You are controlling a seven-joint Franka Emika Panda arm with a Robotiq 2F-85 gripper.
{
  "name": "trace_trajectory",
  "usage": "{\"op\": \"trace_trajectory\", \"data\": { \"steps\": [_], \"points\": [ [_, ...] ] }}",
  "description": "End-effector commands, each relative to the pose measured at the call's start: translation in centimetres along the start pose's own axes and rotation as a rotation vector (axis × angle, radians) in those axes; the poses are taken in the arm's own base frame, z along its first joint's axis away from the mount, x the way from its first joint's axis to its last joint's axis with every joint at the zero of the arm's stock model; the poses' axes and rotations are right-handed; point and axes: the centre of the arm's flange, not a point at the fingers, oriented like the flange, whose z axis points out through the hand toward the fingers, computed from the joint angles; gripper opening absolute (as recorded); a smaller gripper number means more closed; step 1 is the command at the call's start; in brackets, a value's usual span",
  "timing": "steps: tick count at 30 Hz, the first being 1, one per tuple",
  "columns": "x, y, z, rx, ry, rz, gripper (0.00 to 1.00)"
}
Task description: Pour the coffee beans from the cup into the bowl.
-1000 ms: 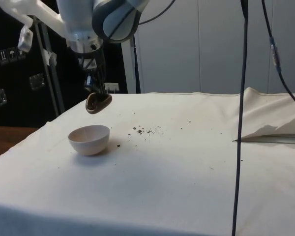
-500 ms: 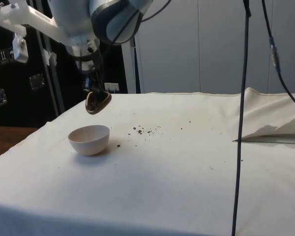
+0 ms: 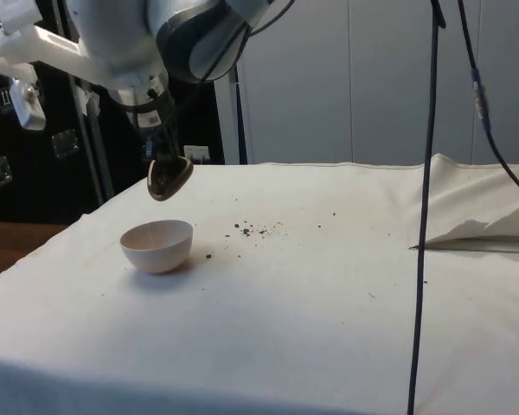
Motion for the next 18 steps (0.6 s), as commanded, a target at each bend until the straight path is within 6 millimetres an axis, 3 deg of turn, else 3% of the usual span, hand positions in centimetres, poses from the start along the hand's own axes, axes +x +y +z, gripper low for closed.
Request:
{"op": "trace_trajectory", "data": {
  "steps": [1,18],
  "points": [
    [0.1,-0.3,-0.1,-0.017,-0.001,-0.001,0.00],
    [0.0,-2.0,-1.8,-0.134,0.024,-0.039,0.00]
  ]
}}
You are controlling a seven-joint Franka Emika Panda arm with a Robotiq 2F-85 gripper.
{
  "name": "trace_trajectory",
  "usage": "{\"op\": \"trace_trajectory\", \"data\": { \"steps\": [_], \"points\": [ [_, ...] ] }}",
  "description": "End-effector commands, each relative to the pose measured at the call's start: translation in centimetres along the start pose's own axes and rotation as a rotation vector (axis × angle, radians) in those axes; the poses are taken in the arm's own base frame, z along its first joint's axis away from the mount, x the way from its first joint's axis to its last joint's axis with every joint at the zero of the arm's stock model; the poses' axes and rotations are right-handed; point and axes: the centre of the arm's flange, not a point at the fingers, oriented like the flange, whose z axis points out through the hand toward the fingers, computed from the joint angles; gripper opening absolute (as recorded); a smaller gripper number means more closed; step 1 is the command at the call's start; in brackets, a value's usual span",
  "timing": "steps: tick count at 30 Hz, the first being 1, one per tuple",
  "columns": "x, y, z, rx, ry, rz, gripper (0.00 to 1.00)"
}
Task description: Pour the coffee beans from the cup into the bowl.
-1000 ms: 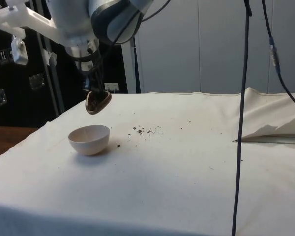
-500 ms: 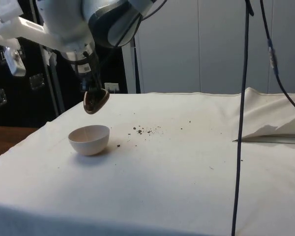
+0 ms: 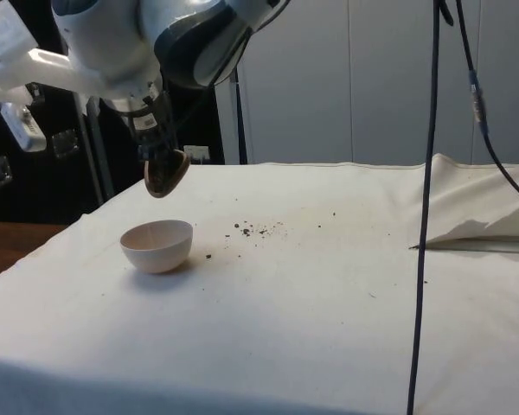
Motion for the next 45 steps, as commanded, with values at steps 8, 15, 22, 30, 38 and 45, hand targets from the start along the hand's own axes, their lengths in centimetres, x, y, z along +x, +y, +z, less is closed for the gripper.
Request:
{"op": "trace_trajectory", "data": {
  "steps": [8,15,22,30,38,45],
  "points": [
    [0.1,-1.0,-1.3,-0.045,0.040,-0.019,0.00],
    [0.2,-2.2,-2.2,-0.057,0.074,-0.035,0.00],
    [0.2,-3.2,-2.9,-0.070,0.102,-0.059,0.00],
    [-0.2,-3.4,-3.2,-0.110,0.127,-0.099,0.00],
    [-0.4,-3.5,-3.1,-0.157,0.154,-0.141,0.00],
    [-0.5,-3.8,-2.9,-0.189,0.168,-0.166,0.00]
  ]
}}
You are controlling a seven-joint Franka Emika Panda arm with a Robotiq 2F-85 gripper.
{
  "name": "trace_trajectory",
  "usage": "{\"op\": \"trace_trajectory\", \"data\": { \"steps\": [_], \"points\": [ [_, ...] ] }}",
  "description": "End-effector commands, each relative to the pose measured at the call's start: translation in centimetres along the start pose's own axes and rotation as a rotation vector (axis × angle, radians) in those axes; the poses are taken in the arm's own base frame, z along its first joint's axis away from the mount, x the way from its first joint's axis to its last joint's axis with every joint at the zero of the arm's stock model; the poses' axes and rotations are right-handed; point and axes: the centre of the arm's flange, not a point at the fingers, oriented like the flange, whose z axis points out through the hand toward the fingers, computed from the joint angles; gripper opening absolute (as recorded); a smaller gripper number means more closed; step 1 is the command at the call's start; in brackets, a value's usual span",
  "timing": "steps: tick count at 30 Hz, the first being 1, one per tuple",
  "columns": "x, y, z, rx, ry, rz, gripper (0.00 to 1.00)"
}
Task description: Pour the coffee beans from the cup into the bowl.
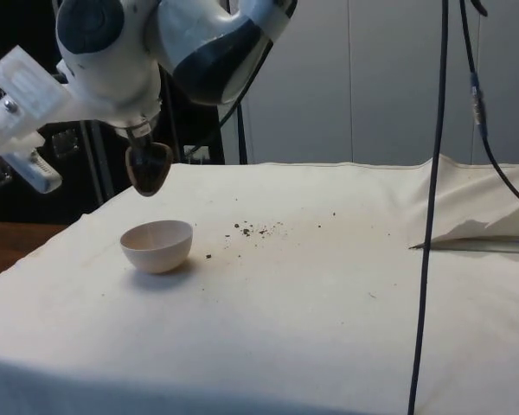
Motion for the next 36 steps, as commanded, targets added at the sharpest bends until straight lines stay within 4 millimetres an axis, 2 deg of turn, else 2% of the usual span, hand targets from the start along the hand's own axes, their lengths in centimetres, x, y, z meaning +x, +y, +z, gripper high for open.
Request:
{"op": "trace_trajectory", "data": {
  "steps": [1,18,36],
  "points": [
    [-0.2,0.0,-0.2,-0.012,0.010,-0.015,0.00],
    [-0.6,-1.2,-0.2,-0.099,0.058,-0.084,0.00],
    [-0.9,-4.3,-1.4,-0.217,0.114,-0.125,0.00]
  ]
}}
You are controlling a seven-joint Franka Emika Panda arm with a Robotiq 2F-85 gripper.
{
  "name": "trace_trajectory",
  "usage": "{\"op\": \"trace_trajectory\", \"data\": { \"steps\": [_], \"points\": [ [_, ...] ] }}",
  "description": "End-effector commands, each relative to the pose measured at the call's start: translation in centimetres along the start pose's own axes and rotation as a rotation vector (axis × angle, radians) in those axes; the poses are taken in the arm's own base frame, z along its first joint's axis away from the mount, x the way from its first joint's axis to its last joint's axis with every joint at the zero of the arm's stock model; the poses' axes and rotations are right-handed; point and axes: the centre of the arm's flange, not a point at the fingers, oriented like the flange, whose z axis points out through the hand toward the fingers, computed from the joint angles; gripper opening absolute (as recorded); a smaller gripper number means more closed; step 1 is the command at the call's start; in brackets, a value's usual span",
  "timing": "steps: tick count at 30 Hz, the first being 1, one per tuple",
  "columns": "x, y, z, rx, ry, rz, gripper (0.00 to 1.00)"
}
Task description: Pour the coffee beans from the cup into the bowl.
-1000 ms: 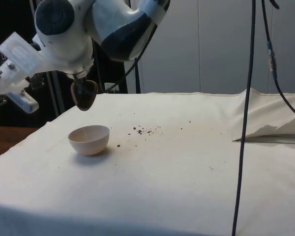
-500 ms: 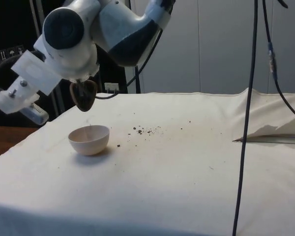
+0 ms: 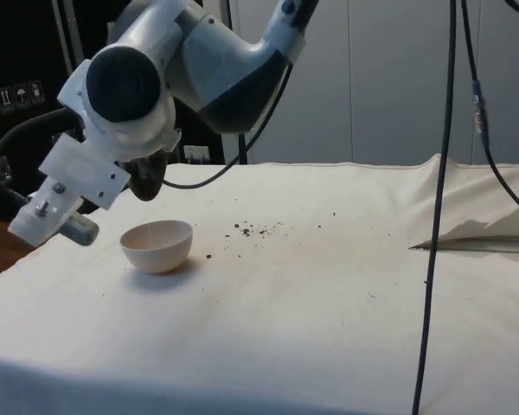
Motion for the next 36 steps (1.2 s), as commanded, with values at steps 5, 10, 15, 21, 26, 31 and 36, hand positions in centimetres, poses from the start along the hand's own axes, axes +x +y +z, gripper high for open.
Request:
{"op": "trace_trajectory", "data": {
  "steps": [5,10,15,21,26,31,36],
  "points": [
    [0.1,-0.9,-0.7,-0.047,0.020,-0.016,0.00],
    [0.0,-1.2,-1.0,-0.077,0.026,-0.025,0.00],
    [0.0,-1.5,-1.3,-0.121,0.036,-0.036,0.00],
    [-0.1,-1.6,-1.8,-0.161,0.043,-0.046,0.00],
    [-0.2,-1.8,-2.2,-0.211,0.049,-0.057,0.00],
    [-0.2,-2.0,-2.7,-0.253,0.056,-0.065,0.00],
    [-0.3,-2.1,-2.9,-0.273,0.054,-0.069,0.00]
  ]
}}
